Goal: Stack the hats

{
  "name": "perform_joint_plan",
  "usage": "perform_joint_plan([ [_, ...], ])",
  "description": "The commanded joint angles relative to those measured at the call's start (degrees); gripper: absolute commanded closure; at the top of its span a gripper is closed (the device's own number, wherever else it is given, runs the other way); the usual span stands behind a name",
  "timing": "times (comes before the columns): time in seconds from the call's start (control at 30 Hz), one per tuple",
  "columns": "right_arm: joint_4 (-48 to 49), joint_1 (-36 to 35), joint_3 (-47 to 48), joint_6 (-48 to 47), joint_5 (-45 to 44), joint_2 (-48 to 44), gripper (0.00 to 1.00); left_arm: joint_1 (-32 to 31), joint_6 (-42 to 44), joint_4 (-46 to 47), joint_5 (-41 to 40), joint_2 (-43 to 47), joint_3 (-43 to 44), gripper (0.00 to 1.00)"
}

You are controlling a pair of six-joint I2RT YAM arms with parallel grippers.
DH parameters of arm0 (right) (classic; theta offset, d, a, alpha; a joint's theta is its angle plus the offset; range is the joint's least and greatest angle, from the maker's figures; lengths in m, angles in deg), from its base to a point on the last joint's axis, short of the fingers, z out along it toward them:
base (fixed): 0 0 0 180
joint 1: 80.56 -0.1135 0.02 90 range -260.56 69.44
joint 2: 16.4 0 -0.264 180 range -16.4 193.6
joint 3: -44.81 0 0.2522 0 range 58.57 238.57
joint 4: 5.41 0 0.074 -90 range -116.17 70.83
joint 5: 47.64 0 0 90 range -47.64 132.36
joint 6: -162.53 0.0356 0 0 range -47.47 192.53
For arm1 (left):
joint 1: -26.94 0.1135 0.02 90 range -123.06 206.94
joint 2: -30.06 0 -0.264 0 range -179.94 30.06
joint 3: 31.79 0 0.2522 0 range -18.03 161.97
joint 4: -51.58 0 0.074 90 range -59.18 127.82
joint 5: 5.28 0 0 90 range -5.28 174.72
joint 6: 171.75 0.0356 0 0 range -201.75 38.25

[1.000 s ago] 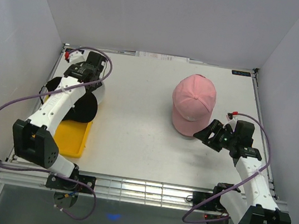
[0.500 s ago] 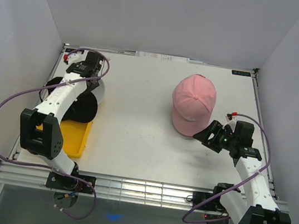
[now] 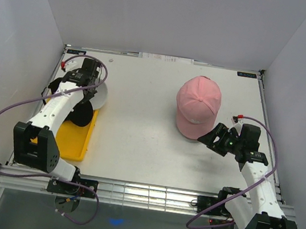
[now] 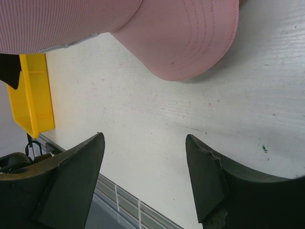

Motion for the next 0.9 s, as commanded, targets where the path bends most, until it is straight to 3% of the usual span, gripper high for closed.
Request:
perform_joint_plan([
  [0.0, -0.7, 0.0, 2.2, -0.7, 1.3, -1.1, 0.26, 0.3, 0.8, -0.2, 1.6, 7.0, 0.1, 1.00],
  [0.27, -3.5, 0.0, 6.4, -0.7, 2.5, -1.5, 0.26, 0.3, -1.3, -5.1, 5.9, 19.3, 2.2, 1.00],
  [0.5, -4.8, 0.0, 9.2, 0.5, 3.9, -1.7, 0.26, 0.3, -2.0, -8.6, 8.6, 21.9, 13.3, 1.00],
  [0.63, -5.7, 0.0, 12.3, 1.7, 4.4, -1.6, 0.26, 0.3, -2.5, -7.2, 15.2, 20.9, 22.3, 1.00],
  [0.7, -5.5, 0.0, 14.2, 3.4, 5.8, -1.3, 0.26, 0.2, -4.0, -1.7, 20.0, 21.4, 22.8, 1.00],
  [0.73, -5.1, 0.0, 14.9, 4.3, 7.4, -1.0, 0.27, 0.3, -4.7, 2.7, 26.8, 23.6, 19.2, 1.00],
  [0.87, -2.6, -0.3, 19.6, 11.1, 10.7, -0.3, 0.27, -0.1, -15.9, 28.6, 42.9, 26.0, 9.7, 1.00],
])
